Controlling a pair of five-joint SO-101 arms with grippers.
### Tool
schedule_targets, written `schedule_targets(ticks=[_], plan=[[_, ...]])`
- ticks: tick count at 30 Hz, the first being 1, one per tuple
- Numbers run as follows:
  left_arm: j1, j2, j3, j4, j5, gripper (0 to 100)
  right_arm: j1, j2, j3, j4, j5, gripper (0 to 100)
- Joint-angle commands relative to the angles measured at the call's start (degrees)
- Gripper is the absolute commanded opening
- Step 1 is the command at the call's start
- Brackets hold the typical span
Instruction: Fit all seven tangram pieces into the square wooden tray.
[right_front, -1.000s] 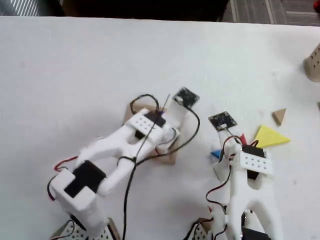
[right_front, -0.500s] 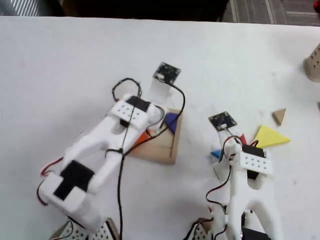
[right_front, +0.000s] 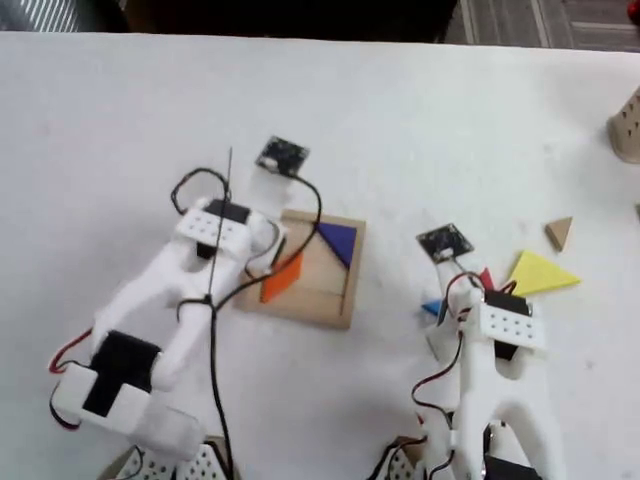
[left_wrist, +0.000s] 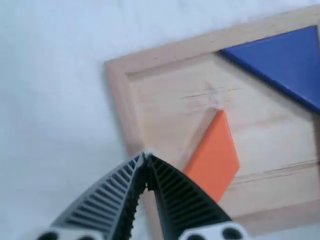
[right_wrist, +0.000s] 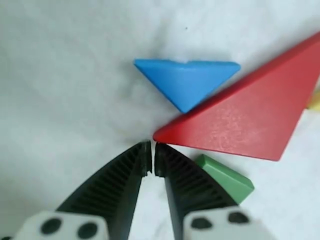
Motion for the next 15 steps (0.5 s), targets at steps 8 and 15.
schedule_targets(ticks=[8, 15], plan=[[7.16, -0.22, 2.46, 2.02, -5.71, 2, 0.4, -0.92, -0.26, -0.92, 0.62, 1.8], [9.36, -0.22, 2.55, 3.43, -5.63, 2, 0.4, -0.92, -0.26, -0.92, 0.62, 1.8]])
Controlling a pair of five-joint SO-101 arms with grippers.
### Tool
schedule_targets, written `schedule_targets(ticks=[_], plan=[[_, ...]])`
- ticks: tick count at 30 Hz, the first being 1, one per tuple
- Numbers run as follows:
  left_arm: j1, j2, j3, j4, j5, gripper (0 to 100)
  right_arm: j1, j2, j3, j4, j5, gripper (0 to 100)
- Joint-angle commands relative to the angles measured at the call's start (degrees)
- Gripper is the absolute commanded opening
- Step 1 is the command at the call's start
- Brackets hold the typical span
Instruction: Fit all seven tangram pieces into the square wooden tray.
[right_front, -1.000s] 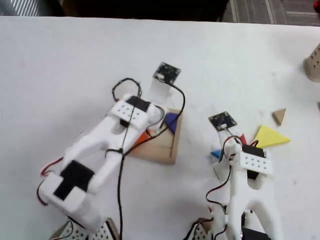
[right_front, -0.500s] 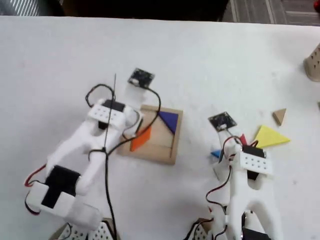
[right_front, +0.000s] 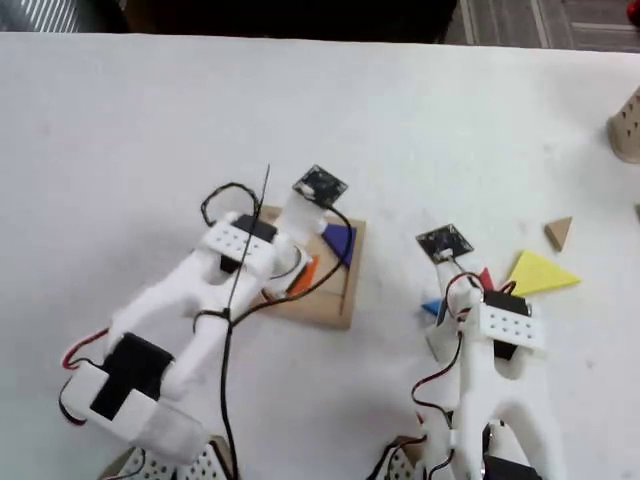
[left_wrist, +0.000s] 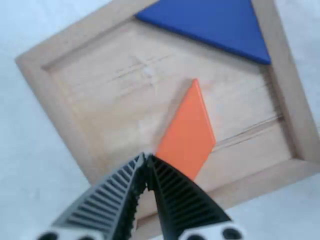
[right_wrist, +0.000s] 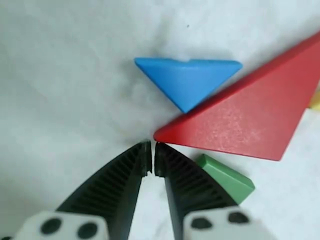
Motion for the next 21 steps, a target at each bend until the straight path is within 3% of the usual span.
schedule_targets(ticks=[1, 9, 21], plan=[[3.12, -0.31, -0.18, 2.29, -0.62, 2, 0.4, -0.92, -0.26, -0.92, 0.62, 1.8], [7.08, -0.31, -0.18, 4.84, -0.53, 2, 0.31, -0.92, -0.26, -1.27, 0.62, 1.8], [4.79, -0.4, -0.62, 7.12, -0.88, 2, 0.31, -0.92, -0.26, -1.27, 0.62, 1.8]])
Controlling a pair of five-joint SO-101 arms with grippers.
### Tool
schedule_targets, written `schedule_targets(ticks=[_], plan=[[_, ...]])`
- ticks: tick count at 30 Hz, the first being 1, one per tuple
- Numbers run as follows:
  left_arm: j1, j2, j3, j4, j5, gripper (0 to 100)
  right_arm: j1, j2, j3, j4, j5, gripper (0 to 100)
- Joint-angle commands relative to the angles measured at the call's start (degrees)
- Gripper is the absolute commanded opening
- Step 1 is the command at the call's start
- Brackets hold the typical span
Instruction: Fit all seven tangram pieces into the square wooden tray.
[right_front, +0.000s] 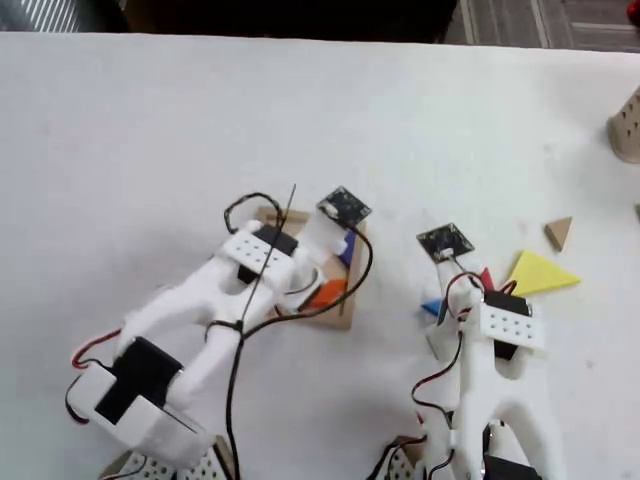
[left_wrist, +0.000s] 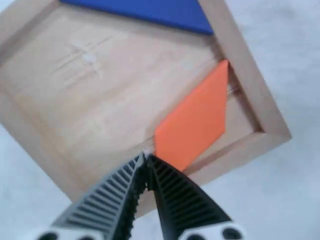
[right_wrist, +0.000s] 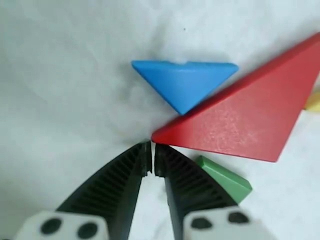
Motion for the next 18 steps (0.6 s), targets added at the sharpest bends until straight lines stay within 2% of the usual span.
schedule_targets(ticks=[1, 7, 13, 15, 18], plan=[[-1.89, -0.57, -0.88, 3.25, -0.88, 2, 0.22, -0.92, -0.26, -0.57, 0.62, 1.8], [-1.01, -10.42, 1.49, 2.64, -0.62, 2, 0.13, -0.92, -0.26, -0.57, 0.62, 1.8], [11.65, -23.34, 16.09, -5.19, -0.53, 2, 0.13, -0.92, -0.26, -0.57, 0.62, 1.8], [15.34, -23.69, 16.88, -5.36, -0.44, 2, 0.13, -0.92, -0.26, -0.57, 0.62, 1.8], [16.66, -20.7, 15.03, -6.24, 2.73, 2, 0.13, -0.92, -0.26, -0.57, 0.62, 1.8]])
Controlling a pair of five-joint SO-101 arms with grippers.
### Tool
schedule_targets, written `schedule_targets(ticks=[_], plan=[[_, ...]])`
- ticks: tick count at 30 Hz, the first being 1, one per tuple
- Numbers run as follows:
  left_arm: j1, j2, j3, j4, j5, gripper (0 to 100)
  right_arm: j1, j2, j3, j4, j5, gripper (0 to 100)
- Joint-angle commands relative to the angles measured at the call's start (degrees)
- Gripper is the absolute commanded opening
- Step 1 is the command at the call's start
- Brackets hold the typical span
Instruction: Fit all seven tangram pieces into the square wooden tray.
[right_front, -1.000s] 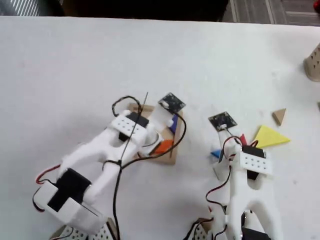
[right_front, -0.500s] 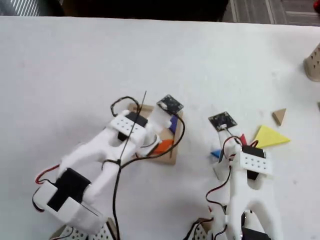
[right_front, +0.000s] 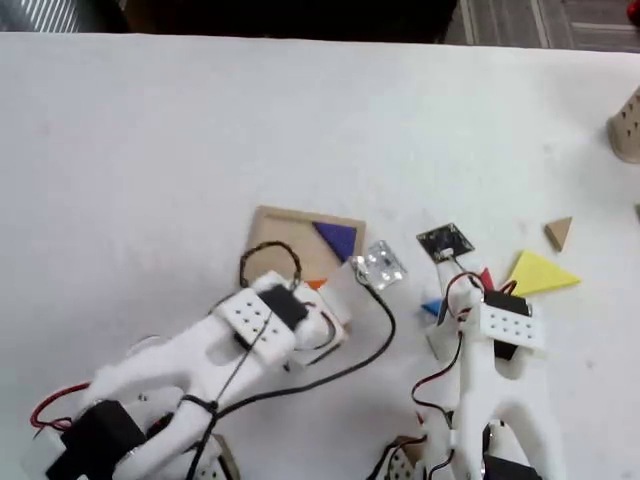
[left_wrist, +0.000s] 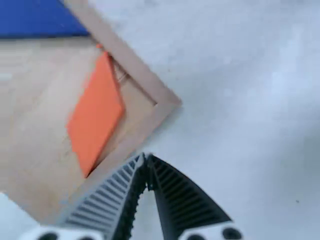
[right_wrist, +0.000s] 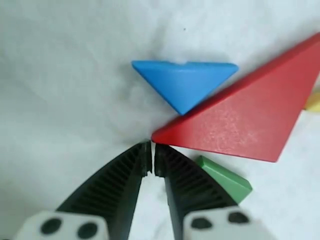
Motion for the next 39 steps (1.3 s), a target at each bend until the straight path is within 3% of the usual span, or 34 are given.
schedule_targets(ticks=[1, 10, 21, 35, 39], plan=[[2.95, 1.54, -2.9, -2.2, 4.04, 2, 0.13, -0.92, -0.26, -0.57, 0.62, 1.8], [0.57, 18.95, -16.09, -2.64, 5.54, 2, 0.13, -0.84, -0.26, -0.57, 0.62, 1.8], [-5.76, 19.12, -17.23, -7.03, 5.54, 2, 0.13, -1.01, 0.0, -0.57, 0.62, 1.8], [-6.64, 11.65, -16.7, -6.51, 5.63, 2, 0.13, -0.92, 0.0, -0.57, 0.62, 1.8], [-9.45, 14.55, -18.11, -7.91, 11.25, 2, 0.13, -0.92, 0.0, -0.57, 0.62, 1.8]])
